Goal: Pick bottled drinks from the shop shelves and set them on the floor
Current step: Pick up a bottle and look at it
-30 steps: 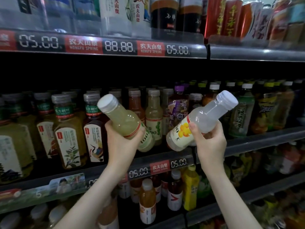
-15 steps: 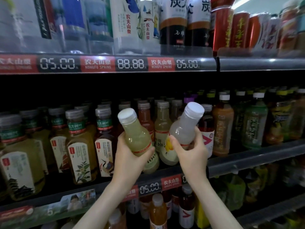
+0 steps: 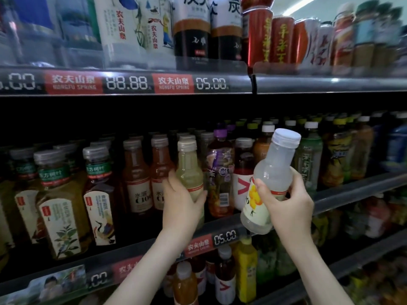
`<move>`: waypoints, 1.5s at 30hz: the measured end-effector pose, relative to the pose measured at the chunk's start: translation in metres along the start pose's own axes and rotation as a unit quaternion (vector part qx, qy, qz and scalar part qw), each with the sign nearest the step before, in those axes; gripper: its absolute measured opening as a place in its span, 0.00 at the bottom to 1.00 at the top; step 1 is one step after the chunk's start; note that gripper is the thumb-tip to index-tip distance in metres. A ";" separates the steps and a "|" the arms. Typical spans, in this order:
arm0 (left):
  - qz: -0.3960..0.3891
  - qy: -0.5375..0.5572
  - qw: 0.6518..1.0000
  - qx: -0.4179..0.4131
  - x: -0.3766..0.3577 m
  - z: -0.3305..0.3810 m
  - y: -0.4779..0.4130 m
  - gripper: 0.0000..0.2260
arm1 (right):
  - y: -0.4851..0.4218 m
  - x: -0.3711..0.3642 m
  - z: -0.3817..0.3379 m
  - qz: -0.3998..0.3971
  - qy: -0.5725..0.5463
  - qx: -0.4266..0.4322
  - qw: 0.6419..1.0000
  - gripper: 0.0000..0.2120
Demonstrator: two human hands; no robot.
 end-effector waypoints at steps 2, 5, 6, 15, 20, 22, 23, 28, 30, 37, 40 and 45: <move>0.070 -0.101 0.987 -0.104 0.001 0.024 0.006 0.42 | 0.002 0.005 0.007 0.003 -0.002 -0.011 1.000 0.25; 0.109 -0.145 0.962 -0.207 -0.012 0.059 -0.001 0.40 | 0.003 0.010 0.012 0.011 -0.001 -0.015 1.000 0.26; 0.103 -0.162 0.959 -0.209 -0.017 0.067 -0.007 0.40 | 0.002 0.012 0.013 0.011 -0.004 -0.015 1.000 0.26; 0.022 -0.241 0.963 -0.120 -0.047 0.070 -0.028 0.41 | 0.007 0.036 0.024 0.019 -0.017 -0.027 0.999 0.27; 0.067 -0.079 0.971 -0.213 -0.044 0.080 -0.002 0.40 | 0.010 0.040 0.025 0.008 -0.019 -0.012 1.000 0.29; 0.086 0.001 0.958 -0.272 -0.039 0.079 0.017 0.41 | 0.011 0.039 0.023 0.006 -0.029 0.002 1.000 0.30; 0.100 0.022 0.949 -0.299 -0.035 0.077 0.025 0.42 | 0.011 0.038 0.022 0.007 -0.038 0.007 0.999 0.30; 0.220 0.111 0.906 -0.345 0.004 0.059 0.041 0.43 | 0.011 0.021 0.010 0.004 -0.102 0.026 0.994 0.27; 0.267 0.123 0.903 -0.313 0.020 0.050 0.046 0.39 | 0.011 0.010 0.008 -0.009 -0.125 0.030 0.992 0.30; 0.265 0.164 0.943 -0.115 0.089 0.002 0.039 0.45 | 0.013 -0.047 0.003 -0.070 -0.117 0.014 0.991 0.25; 0.304 0.134 0.932 -0.142 0.113 -0.003 0.039 0.42 | 0.009 -0.071 0.010 -0.073 -0.086 -0.011 0.994 0.24; 0.256 0.118 0.947 -0.153 0.124 -0.022 0.043 0.45 | 0.003 -0.095 0.024 -0.087 0.013 -0.042 0.995 0.28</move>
Point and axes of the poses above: each hand's wrist, its own y-axis away from the middle knuckle, its own x-axis out of the back of the hand, z = x × y, the point moved 4 cm from there along -y, towards the middle knuckle, and after that the axes turned 9 degrees about -x, right-handed, at the moved point
